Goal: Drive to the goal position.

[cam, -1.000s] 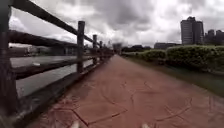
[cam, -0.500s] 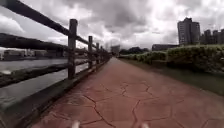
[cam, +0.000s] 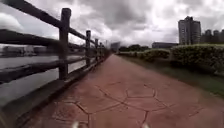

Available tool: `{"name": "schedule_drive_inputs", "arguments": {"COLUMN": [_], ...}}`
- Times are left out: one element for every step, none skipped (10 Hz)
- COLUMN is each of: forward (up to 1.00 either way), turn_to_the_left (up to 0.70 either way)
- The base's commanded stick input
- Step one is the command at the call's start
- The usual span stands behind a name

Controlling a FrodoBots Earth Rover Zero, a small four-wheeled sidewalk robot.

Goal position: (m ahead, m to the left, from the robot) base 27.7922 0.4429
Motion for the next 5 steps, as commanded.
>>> {"name": "schedule_drive_inputs", "arguments": {"forward": [0.70,0.70,0.70,0.70,0.70], "turn_to_the_left": [-0.13,0.00,0.00,0.00,0.00]}}
